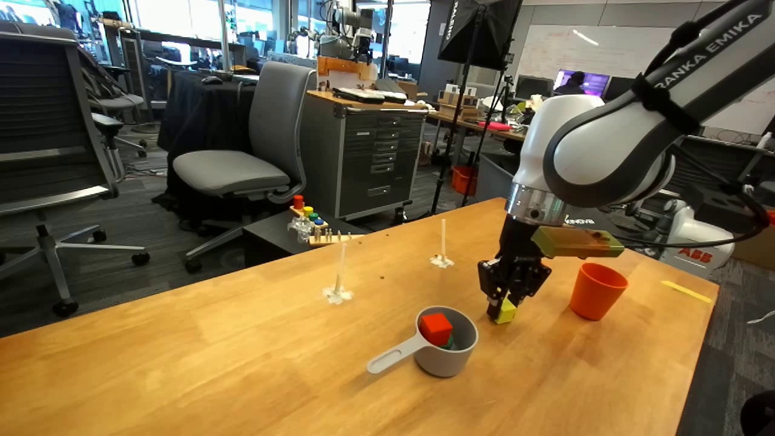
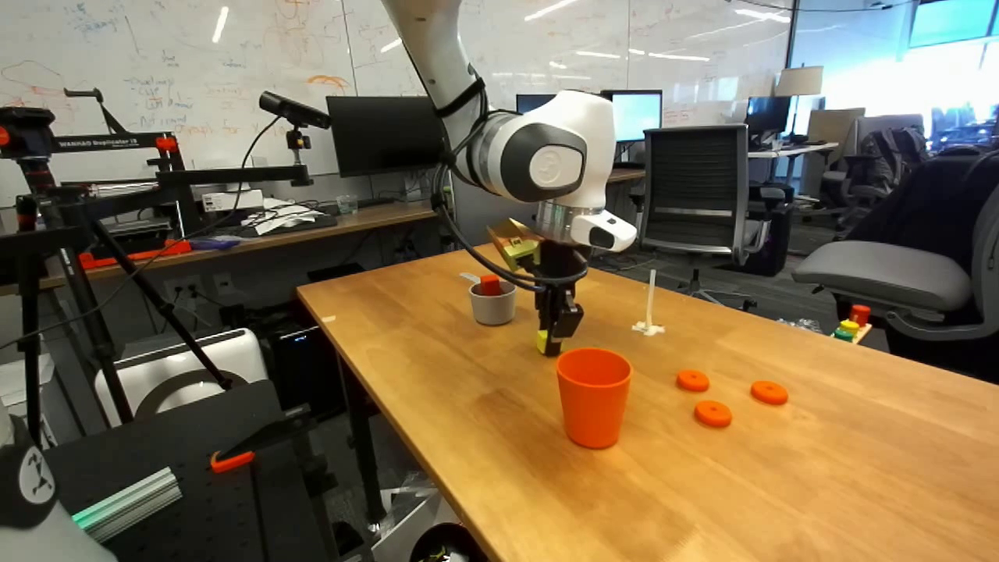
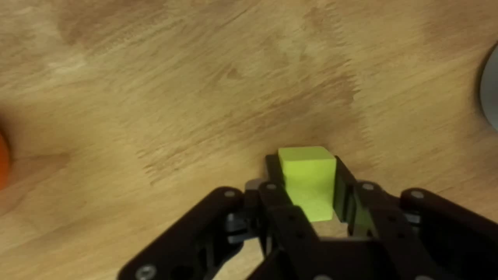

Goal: Put the cubes inside the measuring cup

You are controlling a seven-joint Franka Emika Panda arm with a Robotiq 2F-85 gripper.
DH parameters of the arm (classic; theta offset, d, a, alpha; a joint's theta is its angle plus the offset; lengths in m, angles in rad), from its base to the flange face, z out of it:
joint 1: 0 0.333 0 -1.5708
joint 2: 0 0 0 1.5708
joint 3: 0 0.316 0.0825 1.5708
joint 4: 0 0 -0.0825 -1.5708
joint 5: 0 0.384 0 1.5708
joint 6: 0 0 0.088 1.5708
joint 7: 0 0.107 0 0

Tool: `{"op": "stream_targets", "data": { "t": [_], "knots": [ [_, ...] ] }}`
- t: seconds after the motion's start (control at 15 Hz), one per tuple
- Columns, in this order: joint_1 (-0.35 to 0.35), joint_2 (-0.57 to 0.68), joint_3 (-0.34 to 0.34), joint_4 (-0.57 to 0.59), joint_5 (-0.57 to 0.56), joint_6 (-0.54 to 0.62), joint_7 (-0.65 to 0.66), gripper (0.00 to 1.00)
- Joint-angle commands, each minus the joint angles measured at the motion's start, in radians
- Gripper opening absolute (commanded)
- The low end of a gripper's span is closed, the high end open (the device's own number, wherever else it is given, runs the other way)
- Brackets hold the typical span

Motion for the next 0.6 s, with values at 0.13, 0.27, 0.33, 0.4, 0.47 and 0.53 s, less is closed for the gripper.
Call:
{"op": "stream_targets", "data": {
  "t": [0.13,0.27,0.33,0.4,0.47,0.53],
  "knots": [
    [0.016,-0.074,0.024,0.006,0.017,-0.003,-0.027,0.09],
    [0.030,-0.108,0.044,0.011,0.017,-0.012,-0.034,0.09],
    [0.043,-0.125,0.053,0.014,0.011,-0.020,-0.030,0.09],
    [0.053,-0.138,0.061,0.017,0.008,-0.022,-0.029,0.09],
    [0.067,-0.154,0.069,0.020,0.003,-0.028,-0.025,0.09],
    [0.075,-0.164,0.080,0.024,0.007,-0.031,-0.028,0.09]
  ]
}}
